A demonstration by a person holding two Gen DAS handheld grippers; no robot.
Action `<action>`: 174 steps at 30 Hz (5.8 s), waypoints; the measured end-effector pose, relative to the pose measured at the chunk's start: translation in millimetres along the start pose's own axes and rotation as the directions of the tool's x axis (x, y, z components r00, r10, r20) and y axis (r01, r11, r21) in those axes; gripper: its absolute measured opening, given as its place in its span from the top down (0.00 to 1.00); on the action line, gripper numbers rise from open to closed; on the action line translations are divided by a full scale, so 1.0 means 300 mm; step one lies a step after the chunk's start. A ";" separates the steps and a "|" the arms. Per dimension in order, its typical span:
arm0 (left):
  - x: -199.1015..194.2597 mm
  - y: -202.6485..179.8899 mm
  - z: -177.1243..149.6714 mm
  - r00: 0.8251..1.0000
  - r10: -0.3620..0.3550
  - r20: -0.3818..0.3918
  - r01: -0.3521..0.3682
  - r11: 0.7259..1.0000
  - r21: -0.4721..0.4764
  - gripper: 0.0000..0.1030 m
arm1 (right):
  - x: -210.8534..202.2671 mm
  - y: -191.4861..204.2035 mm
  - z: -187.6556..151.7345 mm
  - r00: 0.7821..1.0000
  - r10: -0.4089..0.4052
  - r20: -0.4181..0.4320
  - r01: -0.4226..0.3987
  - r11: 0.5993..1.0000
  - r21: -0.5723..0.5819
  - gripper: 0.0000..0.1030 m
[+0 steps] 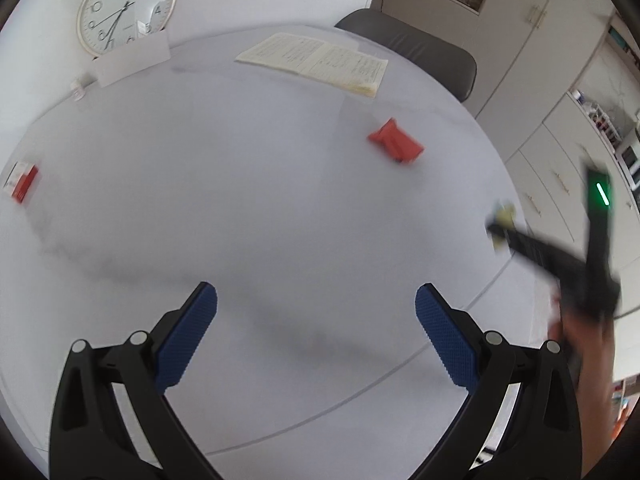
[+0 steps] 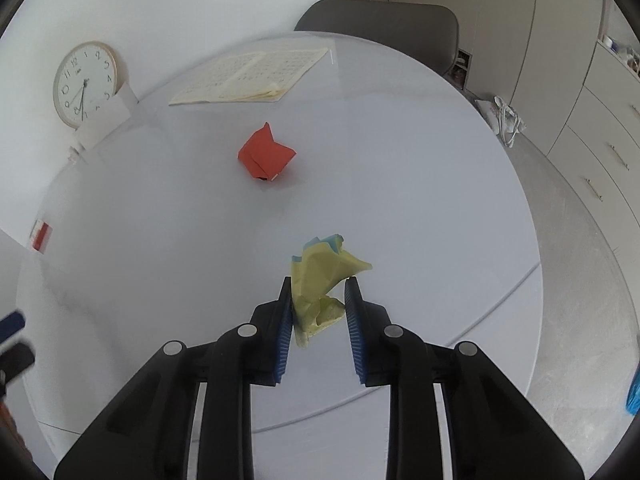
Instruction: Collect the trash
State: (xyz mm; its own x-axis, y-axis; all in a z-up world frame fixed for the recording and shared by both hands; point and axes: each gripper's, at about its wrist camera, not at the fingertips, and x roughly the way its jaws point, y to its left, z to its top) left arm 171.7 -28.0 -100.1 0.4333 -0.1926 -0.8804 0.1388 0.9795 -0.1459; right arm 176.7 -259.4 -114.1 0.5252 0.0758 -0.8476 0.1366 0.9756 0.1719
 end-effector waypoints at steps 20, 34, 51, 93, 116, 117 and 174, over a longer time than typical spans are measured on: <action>0.674 -0.383 0.506 0.933 0.195 -0.304 -0.341 0.750 -0.567 0.07 | -0.298 -0.400 -0.402 0.999 0.040 -0.026 -0.032 0.968 0.250 0.74; 0.798 -0.379 0.522 0.920 0.249 -0.302 -0.379 0.759 -0.529 0.13 | -0.296 -0.422 -0.374 0.999 0.042 -0.026 -0.034 0.964 0.263 0.74; 0.662 -0.372 0.444 0.942 0.269 -0.199 -0.324 0.884 -0.337 0.61 | -0.308 -0.341 -0.331 0.999 0.049 0.002 -0.048 0.975 0.218 0.74; -0.293 -0.333 -0.672 0.995 -0.087 -0.044 0.097 0.928 0.360 0.61 | -0.355 -0.310 -1.037 0.973 0.035 -0.229 0.009 0.982 0.190 0.74; -0.277 -0.519 -0.786 0.989 -0.107 -0.097 0.144 0.814 0.563 0.61 | -0.221 -0.441 -1.212 0.943 -0.038 -0.330 0.145 0.942 0.304 0.05; -0.276 -0.540 -0.797 0.989 -0.111 -0.100 0.149 0.802 0.578 0.61 | -0.237 -0.461 -1.224 0.941 -0.050 -0.336 0.162 0.935 0.315 0.05; -0.329 -0.508 -0.791 1.000 -0.017 0.001 0.016 0.941 0.339 0.07 | -0.530 -0.385 -1.005 0.989 -0.046 -0.143 0.057 0.996 0.074 0.02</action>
State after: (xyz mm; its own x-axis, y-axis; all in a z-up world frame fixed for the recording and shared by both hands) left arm -103.4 -144.1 -98.0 0.4314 -0.2090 -0.8776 0.4391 0.8984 0.0019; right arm -175.7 -322.1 -150.4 0.3927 0.0592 -0.9178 0.2286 0.9603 0.1597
